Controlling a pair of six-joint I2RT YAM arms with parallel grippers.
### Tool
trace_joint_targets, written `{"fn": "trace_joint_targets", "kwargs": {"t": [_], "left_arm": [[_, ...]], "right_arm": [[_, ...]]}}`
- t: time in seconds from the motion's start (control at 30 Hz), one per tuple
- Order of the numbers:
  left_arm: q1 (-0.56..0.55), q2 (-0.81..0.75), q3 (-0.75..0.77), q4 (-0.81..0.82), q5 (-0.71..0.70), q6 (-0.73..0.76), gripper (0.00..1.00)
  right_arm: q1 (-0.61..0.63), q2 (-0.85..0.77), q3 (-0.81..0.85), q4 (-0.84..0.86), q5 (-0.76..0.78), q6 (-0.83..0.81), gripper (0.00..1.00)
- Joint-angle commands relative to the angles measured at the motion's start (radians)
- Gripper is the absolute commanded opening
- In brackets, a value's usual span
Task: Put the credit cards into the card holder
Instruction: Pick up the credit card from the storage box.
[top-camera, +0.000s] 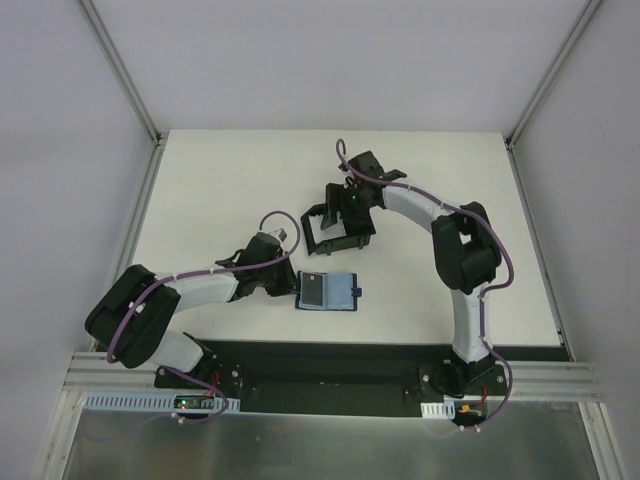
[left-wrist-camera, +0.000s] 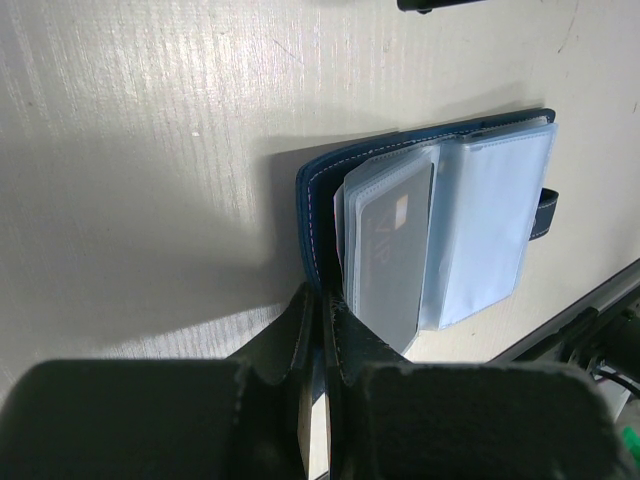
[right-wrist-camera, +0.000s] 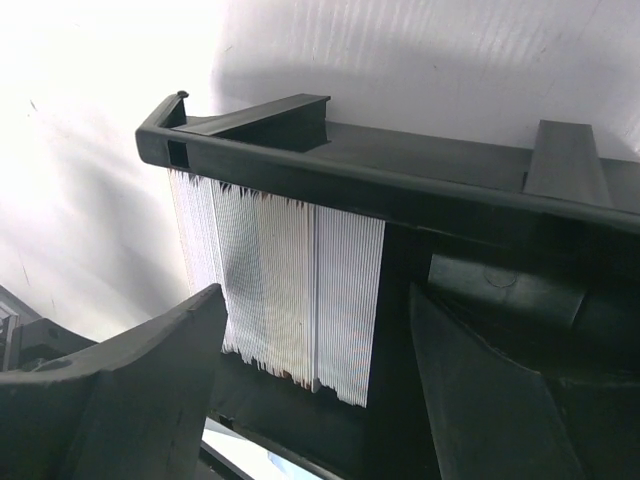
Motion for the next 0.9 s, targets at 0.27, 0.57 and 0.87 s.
{"fn": "trace_joint_targets", "kwargs": {"t": [0.27, 0.57, 0.87], "left_arm": [[0.012, 0.037, -0.009, -0.119, -0.034, 0.047, 0.00], [0.012, 0.051, -0.004, -0.119, -0.028, 0.050, 0.00], [0.012, 0.051, -0.006, -0.119, -0.030, 0.050, 0.00]], "right_arm": [[-0.044, -0.082, -0.027, 0.102, -0.128, 0.069, 0.61], [-0.053, -0.086, -0.047, 0.096, -0.108, 0.069, 0.36], [-0.061, -0.097, -0.054, 0.096, -0.102, 0.065, 0.21]]}}
